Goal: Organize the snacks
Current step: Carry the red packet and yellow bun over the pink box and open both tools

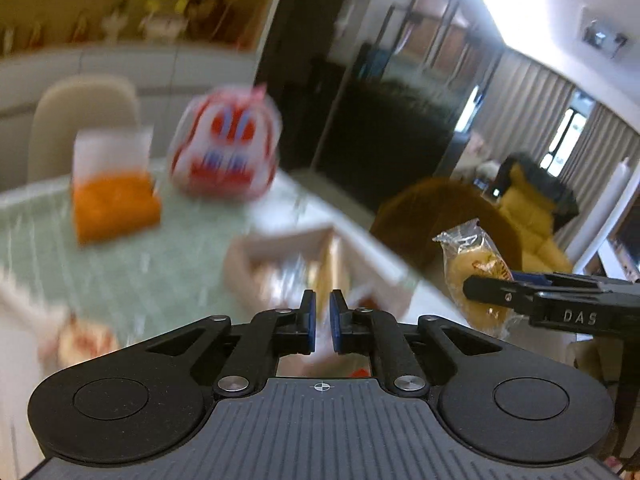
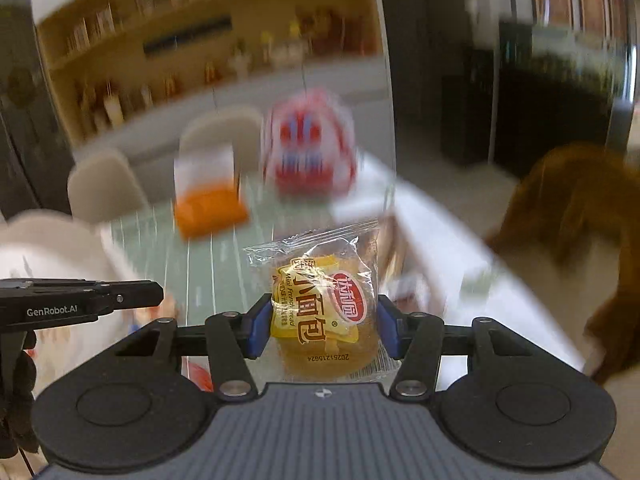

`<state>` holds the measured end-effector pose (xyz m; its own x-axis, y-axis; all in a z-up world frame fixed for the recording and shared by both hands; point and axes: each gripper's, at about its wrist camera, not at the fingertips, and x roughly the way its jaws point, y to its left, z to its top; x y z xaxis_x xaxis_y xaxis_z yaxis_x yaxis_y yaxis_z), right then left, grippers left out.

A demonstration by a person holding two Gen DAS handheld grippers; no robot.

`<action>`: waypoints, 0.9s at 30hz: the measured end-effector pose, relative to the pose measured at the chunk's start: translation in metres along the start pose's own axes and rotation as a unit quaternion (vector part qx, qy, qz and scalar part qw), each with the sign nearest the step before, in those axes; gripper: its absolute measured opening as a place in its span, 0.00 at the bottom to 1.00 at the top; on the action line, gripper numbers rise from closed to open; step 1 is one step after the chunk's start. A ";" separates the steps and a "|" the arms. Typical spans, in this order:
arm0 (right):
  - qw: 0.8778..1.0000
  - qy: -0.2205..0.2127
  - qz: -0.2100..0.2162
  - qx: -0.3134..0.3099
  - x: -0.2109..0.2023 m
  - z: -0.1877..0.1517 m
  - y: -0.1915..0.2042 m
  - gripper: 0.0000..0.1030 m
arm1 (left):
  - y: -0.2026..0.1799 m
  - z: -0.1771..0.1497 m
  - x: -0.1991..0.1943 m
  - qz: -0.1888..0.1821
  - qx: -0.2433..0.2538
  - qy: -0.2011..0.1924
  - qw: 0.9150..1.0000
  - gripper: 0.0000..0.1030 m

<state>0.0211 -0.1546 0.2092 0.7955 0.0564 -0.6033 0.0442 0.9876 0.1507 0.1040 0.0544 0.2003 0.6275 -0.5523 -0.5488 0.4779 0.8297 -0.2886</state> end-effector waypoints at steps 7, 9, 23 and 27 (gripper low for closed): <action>1.000 -0.021 0.004 -0.016 0.014 0.041 -0.024 0.52 | 0.012 0.000 0.043 0.031 -0.032 0.059 0.997 0.12; 1.000 0.005 0.009 -0.011 0.032 0.027 -0.030 0.52 | 0.021 -0.027 0.067 0.024 -0.056 0.108 0.992 0.13; 0.985 0.164 -0.041 0.028 0.105 -0.118 -0.068 0.67 | 0.017 -0.105 0.166 -0.003 0.007 0.242 0.970 0.23; 0.985 0.160 -0.060 0.037 0.101 -0.133 -0.077 0.74 | -0.011 -0.122 0.154 -0.034 0.067 0.273 0.959 0.25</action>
<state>0.0179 -0.2053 0.0326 0.5519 -0.0058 -0.8339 0.1801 0.9772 0.1123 0.1203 -0.0297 0.0230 0.1937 -0.4504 -0.8716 0.6039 0.7548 -0.2559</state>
